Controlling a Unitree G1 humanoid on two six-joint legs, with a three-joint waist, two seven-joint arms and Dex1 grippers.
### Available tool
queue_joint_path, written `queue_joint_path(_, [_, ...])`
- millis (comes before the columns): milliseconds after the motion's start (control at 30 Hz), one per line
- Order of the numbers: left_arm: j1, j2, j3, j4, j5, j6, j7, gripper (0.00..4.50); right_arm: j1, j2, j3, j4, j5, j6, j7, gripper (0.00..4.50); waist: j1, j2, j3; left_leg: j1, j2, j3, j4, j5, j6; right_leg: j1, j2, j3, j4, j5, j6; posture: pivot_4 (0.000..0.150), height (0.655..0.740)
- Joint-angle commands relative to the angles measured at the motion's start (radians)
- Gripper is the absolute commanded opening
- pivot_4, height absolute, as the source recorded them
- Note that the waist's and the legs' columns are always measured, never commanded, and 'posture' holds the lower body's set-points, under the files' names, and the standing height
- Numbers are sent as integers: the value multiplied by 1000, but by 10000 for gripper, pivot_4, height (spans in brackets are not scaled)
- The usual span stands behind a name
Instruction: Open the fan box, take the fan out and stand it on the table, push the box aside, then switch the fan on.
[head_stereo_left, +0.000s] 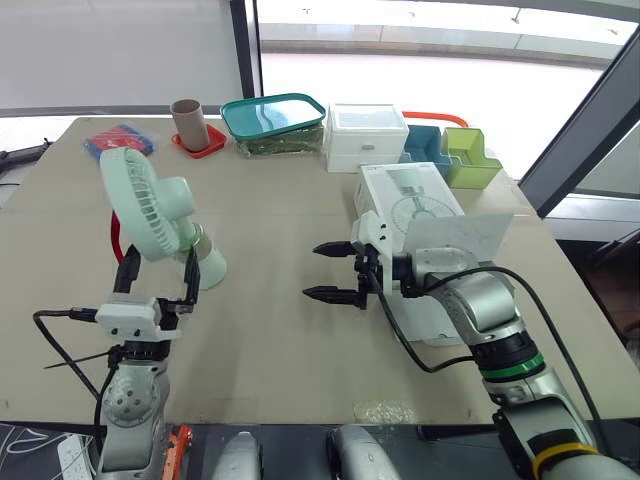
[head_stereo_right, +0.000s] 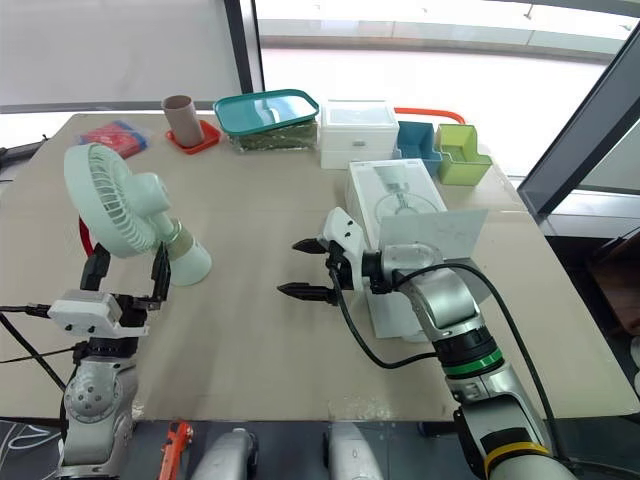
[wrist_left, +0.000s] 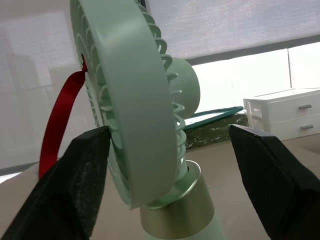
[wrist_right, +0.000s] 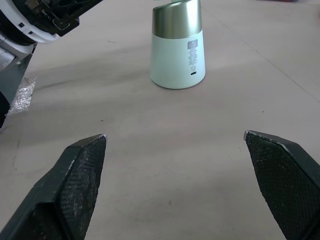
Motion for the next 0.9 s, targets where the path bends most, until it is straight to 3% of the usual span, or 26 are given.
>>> queue_joint_path(33, [32,-4,4,-84,8,16,0,44889,-21,7,-6,-19,6,-14,9,45000,0,0,0,0,0,0,0,0,0,0,0,0,0,0,0,1500,7400])
queue_joint_path(500, [285,-71,-16,-533,15,283,41,44889,-92,67,-21,49,30,-41,46,45000,-11,0,0,1,1,3,0,0,0,0,1,3,0,0,0,1500,7400])
queue_joint_path(900, [212,-92,59,-670,-36,597,124,44889,-174,170,-45,171,22,-101,-3,45000,-28,0,0,1,0,6,0,-2,3,-1,1,7,-1,-1,2,1500,7400])
